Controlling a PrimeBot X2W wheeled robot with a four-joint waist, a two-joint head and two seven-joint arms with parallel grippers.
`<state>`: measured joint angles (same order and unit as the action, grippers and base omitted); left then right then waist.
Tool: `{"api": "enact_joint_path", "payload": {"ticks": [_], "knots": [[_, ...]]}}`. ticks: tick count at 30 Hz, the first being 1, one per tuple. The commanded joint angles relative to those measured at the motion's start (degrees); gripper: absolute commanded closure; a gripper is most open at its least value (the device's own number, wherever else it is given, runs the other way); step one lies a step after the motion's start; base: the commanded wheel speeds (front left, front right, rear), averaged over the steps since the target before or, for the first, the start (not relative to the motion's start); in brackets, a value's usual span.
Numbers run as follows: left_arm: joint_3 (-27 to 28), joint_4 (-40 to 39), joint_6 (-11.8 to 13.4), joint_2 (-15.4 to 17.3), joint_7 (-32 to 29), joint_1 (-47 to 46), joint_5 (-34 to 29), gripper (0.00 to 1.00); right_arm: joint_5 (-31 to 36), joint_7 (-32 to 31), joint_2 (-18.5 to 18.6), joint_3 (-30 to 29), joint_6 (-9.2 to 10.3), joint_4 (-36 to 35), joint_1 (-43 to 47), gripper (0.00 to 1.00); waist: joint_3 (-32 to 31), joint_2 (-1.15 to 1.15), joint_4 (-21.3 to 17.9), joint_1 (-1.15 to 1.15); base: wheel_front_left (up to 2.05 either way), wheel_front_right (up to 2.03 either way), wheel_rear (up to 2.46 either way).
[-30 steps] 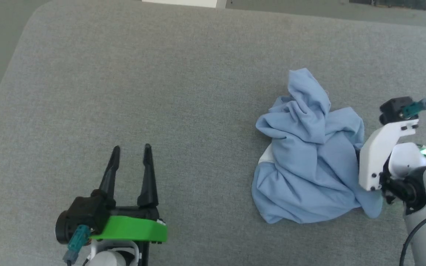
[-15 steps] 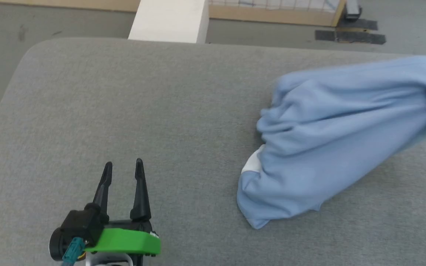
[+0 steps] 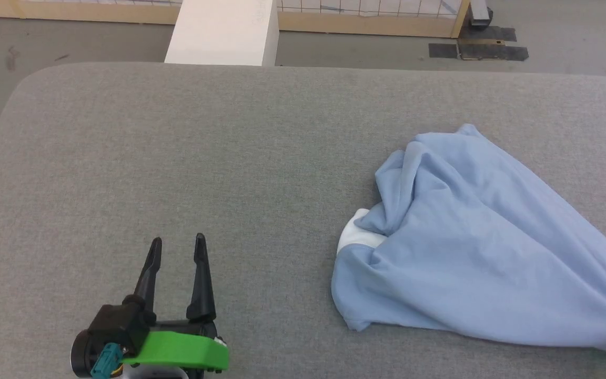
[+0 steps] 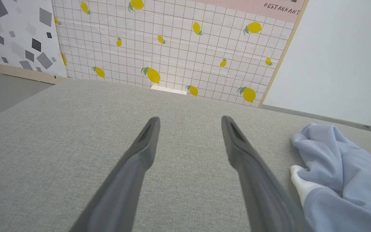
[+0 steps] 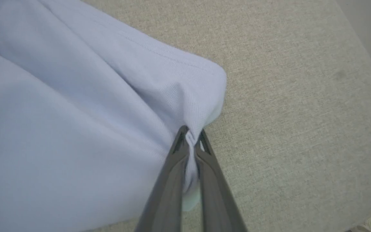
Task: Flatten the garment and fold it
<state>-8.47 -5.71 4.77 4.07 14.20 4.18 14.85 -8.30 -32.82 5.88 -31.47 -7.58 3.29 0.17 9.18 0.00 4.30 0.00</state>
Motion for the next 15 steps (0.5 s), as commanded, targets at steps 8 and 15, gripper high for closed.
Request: {"api": "enact_joint_path", "payload": {"ticks": [8, 15], "knots": [[-0.53, 1.13, -0.36, 0.65, -0.32, -0.47, -0.18, 0.00, -1.60, 2.20, -0.16, 4.34, 0.09, -0.73, -3.14, 0.00, -1.63, 0.00, -0.13, 0.00, 0.00, 0.00, 0.00], [-0.38, 0.53, -0.49, 0.95, -0.08, -0.80, 0.18, 0.00, -5.94, -3.53, 4.07, 13.21, 0.09, -7.28, -10.71, 0.00, -0.66, 0.00, 1.40, 0.00, 0.00, 0.00, 0.00]]}}
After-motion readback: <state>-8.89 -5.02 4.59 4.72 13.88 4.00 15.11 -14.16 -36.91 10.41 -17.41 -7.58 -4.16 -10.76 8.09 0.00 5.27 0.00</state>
